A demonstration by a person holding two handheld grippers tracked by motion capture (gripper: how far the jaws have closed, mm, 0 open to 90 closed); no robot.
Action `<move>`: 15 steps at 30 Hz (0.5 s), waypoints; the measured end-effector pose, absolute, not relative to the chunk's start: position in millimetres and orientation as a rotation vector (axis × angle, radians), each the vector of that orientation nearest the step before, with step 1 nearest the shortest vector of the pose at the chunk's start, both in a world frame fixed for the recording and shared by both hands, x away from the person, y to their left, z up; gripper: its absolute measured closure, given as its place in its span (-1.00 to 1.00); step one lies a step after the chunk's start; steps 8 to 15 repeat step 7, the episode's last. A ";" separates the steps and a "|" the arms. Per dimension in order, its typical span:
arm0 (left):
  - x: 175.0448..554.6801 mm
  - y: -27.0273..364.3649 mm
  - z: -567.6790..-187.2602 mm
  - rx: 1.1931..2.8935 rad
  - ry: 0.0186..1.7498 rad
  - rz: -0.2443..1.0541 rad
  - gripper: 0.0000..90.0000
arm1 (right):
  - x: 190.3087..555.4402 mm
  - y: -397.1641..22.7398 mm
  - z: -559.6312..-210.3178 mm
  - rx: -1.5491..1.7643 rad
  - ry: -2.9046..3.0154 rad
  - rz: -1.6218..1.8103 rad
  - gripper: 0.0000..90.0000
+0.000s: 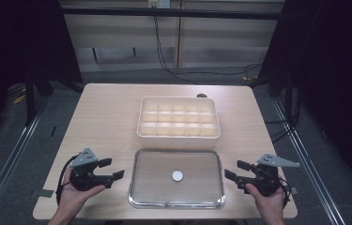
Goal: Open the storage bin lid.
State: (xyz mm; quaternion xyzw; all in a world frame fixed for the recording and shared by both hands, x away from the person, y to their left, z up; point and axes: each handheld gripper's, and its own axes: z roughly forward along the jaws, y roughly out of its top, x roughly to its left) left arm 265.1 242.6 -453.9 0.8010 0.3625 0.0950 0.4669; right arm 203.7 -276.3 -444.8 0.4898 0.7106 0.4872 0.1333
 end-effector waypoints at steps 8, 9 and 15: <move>272.5 254.0 -457.7 1.946 0.937 0.283 -0.51 | 204.2 -306.5 -446.7 1.493 1.934 1.387 -0.50; 272.5 254.0 -457.7 1.946 0.937 0.283 -0.51 | 204.2 -306.5 -446.7 1.493 1.934 1.387 -0.50; 272.5 254.0 -457.7 1.946 0.937 0.283 -0.51 | 204.2 -306.5 -446.7 1.493 1.934 1.387 -0.50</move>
